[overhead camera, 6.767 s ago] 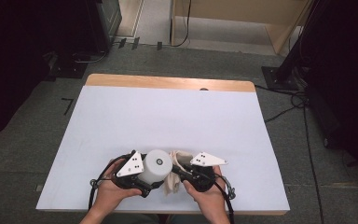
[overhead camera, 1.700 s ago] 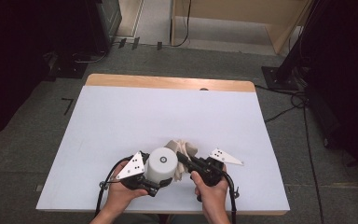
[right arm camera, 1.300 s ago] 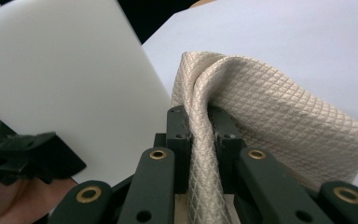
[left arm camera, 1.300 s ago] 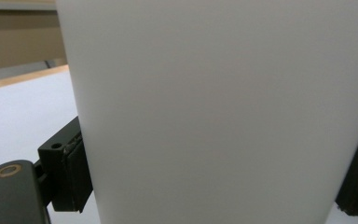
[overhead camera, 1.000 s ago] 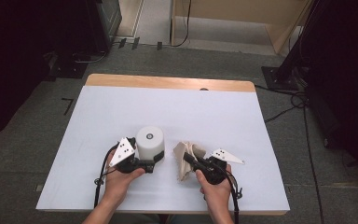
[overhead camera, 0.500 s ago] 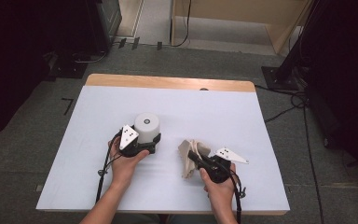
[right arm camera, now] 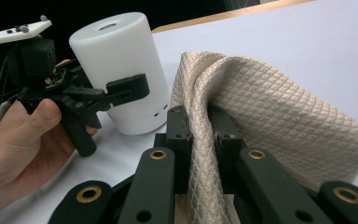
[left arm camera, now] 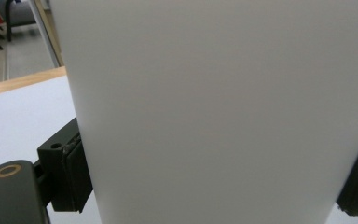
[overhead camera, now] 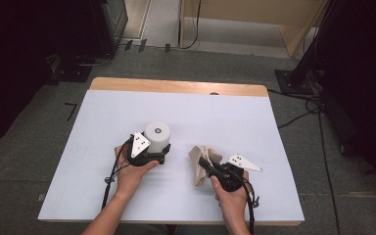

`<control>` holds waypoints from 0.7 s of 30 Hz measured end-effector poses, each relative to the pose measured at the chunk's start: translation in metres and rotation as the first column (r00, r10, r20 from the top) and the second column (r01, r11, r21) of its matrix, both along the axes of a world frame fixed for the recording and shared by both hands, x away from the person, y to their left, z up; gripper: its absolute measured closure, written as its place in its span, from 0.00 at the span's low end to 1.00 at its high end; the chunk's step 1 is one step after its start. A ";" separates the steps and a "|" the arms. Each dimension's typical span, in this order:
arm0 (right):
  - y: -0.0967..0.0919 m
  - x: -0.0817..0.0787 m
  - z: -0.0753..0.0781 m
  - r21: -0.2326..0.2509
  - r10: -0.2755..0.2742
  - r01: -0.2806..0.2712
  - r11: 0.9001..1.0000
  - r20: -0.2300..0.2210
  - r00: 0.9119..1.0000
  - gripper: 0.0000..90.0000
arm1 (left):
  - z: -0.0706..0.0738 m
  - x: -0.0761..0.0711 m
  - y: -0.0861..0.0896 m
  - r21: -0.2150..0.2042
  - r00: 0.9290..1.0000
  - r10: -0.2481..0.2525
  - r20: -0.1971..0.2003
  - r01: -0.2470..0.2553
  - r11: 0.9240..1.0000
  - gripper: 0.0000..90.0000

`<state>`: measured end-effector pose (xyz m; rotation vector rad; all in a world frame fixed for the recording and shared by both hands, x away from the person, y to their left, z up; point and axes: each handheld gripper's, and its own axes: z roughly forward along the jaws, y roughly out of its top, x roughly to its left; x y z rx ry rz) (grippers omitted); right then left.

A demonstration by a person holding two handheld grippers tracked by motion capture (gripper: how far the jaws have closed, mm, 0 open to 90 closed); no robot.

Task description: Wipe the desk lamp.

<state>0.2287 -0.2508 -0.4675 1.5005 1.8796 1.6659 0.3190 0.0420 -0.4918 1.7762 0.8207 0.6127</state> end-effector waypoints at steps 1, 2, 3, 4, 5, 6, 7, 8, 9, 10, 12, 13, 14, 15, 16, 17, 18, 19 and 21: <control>0.000 0.000 0.001 0.003 -0.003 0.003 1.000 -0.006 1.000 0.90 | 0.001 0.000 0.001 0.002 1.000 0.000 -0.010 0.001 1.000 0.09; -0.001 0.000 0.001 0.003 -0.004 0.004 1.000 -0.002 1.000 0.90 | 0.001 0.001 0.001 0.003 1.000 0.000 -0.017 0.000 1.000 0.09; -0.001 0.000 0.001 0.004 -0.003 0.003 1.000 0.000 1.000 0.90 | 0.002 0.000 0.001 0.009 1.000 0.000 -0.026 0.000 1.000 0.09; -0.001 0.000 0.001 0.002 -0.003 0.003 1.000 0.005 1.000 0.90 | 0.003 0.000 0.000 0.018 1.000 -0.001 -0.030 0.001 1.000 0.09; -0.002 0.000 0.001 0.000 -0.002 0.002 1.000 0.008 1.000 0.90 | 0.004 -0.001 0.000 0.032 0.999 -0.003 -0.034 0.004 0.999 0.09; -0.002 -0.001 0.002 0.005 -0.006 0.006 1.000 -0.001 1.000 0.90 | 0.005 -0.001 0.000 0.045 0.999 -0.006 -0.042 0.008 0.999 0.09; -0.002 0.000 0.002 0.004 -0.005 0.005 1.000 0.005 1.000 0.90 | 0.006 -0.002 0.001 0.056 0.998 -0.006 -0.055 0.009 0.998 0.09; -0.002 0.000 0.002 0.004 -0.008 0.008 1.000 0.004 1.000 0.90 | 0.007 -0.002 0.001 0.061 0.998 -0.004 -0.067 0.008 0.998 0.09; -0.003 0.000 0.003 0.007 -0.008 0.008 1.000 0.002 1.000 0.90 | 0.008 -0.003 0.002 0.069 0.997 -0.004 -0.082 0.010 0.998 0.09; -0.003 0.000 0.003 0.007 -0.009 0.009 1.000 0.002 1.000 0.90 | 0.008 -0.003 0.003 0.073 0.995 -0.001 -0.098 0.008 0.997 0.09; -0.004 0.000 0.003 0.004 -0.010 0.010 1.000 0.005 1.000 0.90 | 0.009 -0.004 0.005 0.081 0.993 -0.002 -0.118 0.011 0.997 0.09; -0.004 0.000 0.003 0.004 -0.010 0.010 1.000 0.004 1.000 0.90 | 0.010 -0.004 0.006 0.087 0.992 -0.001 -0.125 0.012 0.996 0.09; -0.004 0.000 0.003 0.004 -0.010 0.010 1.000 0.006 1.000 0.90 | 0.011 -0.004 0.005 0.088 0.991 0.000 -0.132 0.012 0.996 0.09; -0.004 0.000 0.003 0.006 -0.012 0.012 1.000 0.003 1.000 0.90 | 0.012 -0.004 0.005 0.099 0.989 0.001 -0.146 0.013 0.995 0.09; -0.004 0.001 0.004 0.004 -0.011 0.011 1.000 0.010 1.000 0.90 | 0.014 -0.005 0.004 0.107 0.987 0.006 -0.162 0.011 0.994 0.09; -0.005 0.001 0.005 0.003 -0.012 0.012 1.000 0.008 1.000 0.90 | 0.016 -0.005 0.004 0.116 0.985 0.009 -0.172 0.011 0.993 0.09; -0.005 0.000 0.006 -0.001 -0.014 0.014 1.000 0.007 1.000 0.90 | 0.017 -0.006 0.003 0.127 0.984 0.011 -0.180 0.012 0.992 0.09; -0.005 0.000 0.007 -0.018 -0.020 0.020 1.000 0.015 1.000 0.90 | 0.017 -0.007 0.003 0.130 0.983 0.010 -0.185 0.014 0.991 0.09; -0.006 0.000 0.011 -0.049 -0.022 0.024 0.999 0.037 0.999 0.90 | 0.017 -0.008 0.003 0.129 0.982 0.000 -0.186 0.025 0.991 0.09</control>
